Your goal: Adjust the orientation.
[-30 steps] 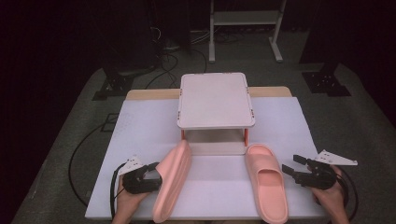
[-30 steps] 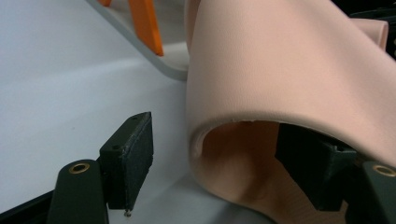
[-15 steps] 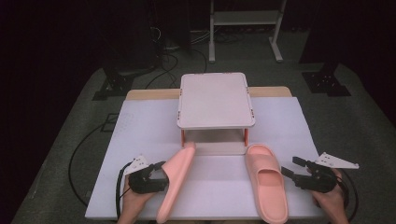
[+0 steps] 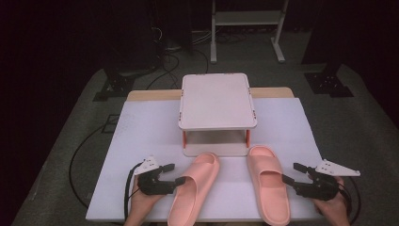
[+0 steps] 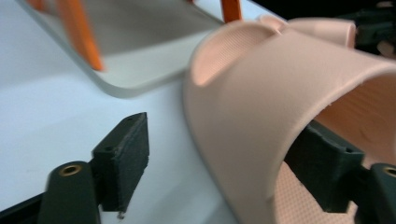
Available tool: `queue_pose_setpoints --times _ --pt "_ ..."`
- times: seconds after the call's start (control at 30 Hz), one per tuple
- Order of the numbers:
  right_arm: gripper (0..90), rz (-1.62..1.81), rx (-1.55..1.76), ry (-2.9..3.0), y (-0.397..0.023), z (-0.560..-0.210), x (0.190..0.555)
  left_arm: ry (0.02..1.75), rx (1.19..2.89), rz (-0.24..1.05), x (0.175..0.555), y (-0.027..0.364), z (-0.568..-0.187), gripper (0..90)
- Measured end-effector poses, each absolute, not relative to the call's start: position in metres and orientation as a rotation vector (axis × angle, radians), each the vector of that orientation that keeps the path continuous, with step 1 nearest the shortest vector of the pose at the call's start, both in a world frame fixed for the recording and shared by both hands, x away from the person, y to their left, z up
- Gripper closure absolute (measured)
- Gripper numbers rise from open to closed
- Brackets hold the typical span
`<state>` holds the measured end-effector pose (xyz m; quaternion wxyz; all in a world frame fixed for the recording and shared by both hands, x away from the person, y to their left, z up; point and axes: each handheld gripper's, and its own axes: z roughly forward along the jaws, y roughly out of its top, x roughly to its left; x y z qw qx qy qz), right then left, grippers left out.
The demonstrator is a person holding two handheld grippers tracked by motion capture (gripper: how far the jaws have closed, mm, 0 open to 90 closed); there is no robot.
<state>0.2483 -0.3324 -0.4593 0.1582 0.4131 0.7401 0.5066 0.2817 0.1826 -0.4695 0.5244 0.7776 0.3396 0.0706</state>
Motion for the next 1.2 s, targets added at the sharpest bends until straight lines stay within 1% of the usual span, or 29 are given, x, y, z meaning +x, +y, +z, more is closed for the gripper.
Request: queue_pose_setpoints --times 0.17,0.23,0.47,0.6,0.77,0.83,1.2 --pt "25.7 1.452 1.166 2.120 -0.330 -0.458 0.247 0.777 1.893 0.140 0.280 0.163 -0.471 25.2" --pt "25.8 1.443 1.155 2.130 -0.328 -0.459 0.247 0.783 1.894 0.138 0.280 0.160 -0.471 28.5" --pt "25.9 1.404 1.138 2.164 -0.317 -0.461 0.249 0.799 1.915 0.146 0.280 0.159 -0.473 33.9" --pt "27.4 1.372 1.137 2.170 -0.311 -0.463 0.251 0.785 1.928 0.157 0.279 0.158 -0.472 39.4" --pt "32.5 1.333 1.154 2.163 -0.307 -0.465 0.254 0.779 1.933 0.161 0.278 0.157 -0.471 44.9" --pt "35.4 1.320 1.161 2.164 -0.305 -0.466 0.255 0.776 1.930 0.152 0.278 0.157 -0.471 48.5" --pt "49.2 1.244 1.159 2.144 -0.297 -0.468 0.259 0.784 1.920 0.188 0.275 0.157 -0.470 54.6"
